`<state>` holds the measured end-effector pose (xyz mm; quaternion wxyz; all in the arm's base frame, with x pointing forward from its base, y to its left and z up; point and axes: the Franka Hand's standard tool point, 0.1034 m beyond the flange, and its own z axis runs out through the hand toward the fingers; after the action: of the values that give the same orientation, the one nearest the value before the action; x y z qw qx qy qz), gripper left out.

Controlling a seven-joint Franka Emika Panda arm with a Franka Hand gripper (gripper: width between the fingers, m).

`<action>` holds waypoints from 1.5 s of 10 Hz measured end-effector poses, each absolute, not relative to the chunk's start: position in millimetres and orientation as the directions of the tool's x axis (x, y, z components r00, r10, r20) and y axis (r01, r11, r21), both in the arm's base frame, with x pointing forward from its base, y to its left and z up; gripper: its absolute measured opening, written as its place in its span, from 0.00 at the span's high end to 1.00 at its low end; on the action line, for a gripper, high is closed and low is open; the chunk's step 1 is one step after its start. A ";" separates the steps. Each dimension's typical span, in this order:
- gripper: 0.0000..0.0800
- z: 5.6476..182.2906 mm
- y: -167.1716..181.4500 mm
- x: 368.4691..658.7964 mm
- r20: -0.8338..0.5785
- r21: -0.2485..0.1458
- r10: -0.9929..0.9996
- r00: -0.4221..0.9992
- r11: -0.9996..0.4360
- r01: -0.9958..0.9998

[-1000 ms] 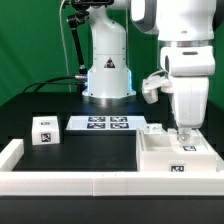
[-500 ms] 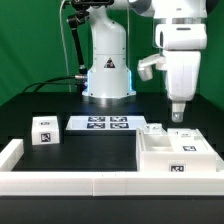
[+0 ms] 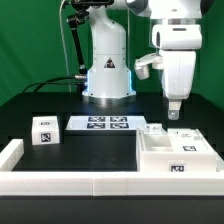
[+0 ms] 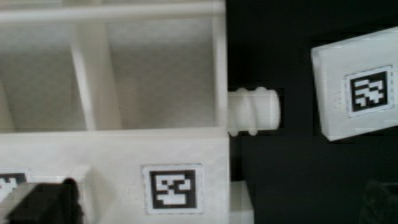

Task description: Assemble cabinet

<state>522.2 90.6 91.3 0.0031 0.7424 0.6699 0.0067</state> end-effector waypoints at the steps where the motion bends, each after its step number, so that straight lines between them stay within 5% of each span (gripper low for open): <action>1: 0.00 91.6 89.3 521.9 0.004 0.013 0.999 0.044 -0.044 0.999; 4: 0.00 92.8 83.2 497.7 0.000 0.016 0.996 -0.085 0.085 0.996; 6: 0.00 77.0 72.6 471.9 0.028 0.020 0.997 -0.075 0.074 0.997; 10: 0.00 76.2 69.8 471.0 0.023 0.012 0.995 -0.098 0.098 0.995; 15: 0.00 55.9 75.6 431.8 0.040 0.000 0.970 -0.242 0.242 0.970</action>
Offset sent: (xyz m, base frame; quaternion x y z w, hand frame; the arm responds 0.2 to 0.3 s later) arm -0.0495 0.0079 0.0087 -0.0063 0.0686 -0.1047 0.9921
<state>431.8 75.6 55.9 -0.0158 0.6156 0.7878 0.0123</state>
